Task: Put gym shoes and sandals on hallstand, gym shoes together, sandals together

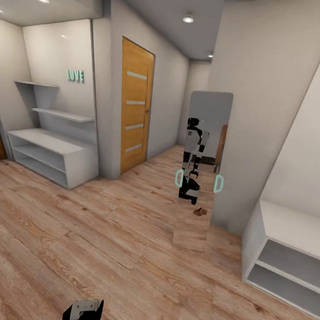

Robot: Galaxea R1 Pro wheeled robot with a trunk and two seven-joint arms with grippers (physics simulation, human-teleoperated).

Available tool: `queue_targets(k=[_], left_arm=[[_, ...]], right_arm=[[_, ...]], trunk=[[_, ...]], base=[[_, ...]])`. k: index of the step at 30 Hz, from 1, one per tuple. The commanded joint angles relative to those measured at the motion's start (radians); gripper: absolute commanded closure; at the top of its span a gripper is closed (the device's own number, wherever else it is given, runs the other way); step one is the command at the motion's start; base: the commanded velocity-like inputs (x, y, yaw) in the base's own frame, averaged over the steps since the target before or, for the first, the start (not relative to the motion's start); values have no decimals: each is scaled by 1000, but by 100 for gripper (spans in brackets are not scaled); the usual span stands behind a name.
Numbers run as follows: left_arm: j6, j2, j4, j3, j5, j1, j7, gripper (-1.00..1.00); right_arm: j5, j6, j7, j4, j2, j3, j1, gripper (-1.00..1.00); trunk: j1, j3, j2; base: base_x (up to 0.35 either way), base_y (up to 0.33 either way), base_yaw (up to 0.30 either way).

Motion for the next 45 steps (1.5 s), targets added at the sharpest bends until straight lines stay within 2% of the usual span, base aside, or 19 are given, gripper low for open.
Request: queue_targets(k=[1,24,45], left_arm=[[0,0,0,0,0,0,0,-100],[0,0,0,-1,-2,0,0,-100],[0,0,0,-1,-1,0,0,-100]], right_arm=[[0,0,0,0,0,0,0,-100],[-1,0,0,0,0,0,0,-100],[-2,0,0,0,0,0,0,-100]], trunk=[[0,0,0],[0,0,0],[0,0,0]], base=[[0,0,0],[0,-8,0],[0,-195,0]])
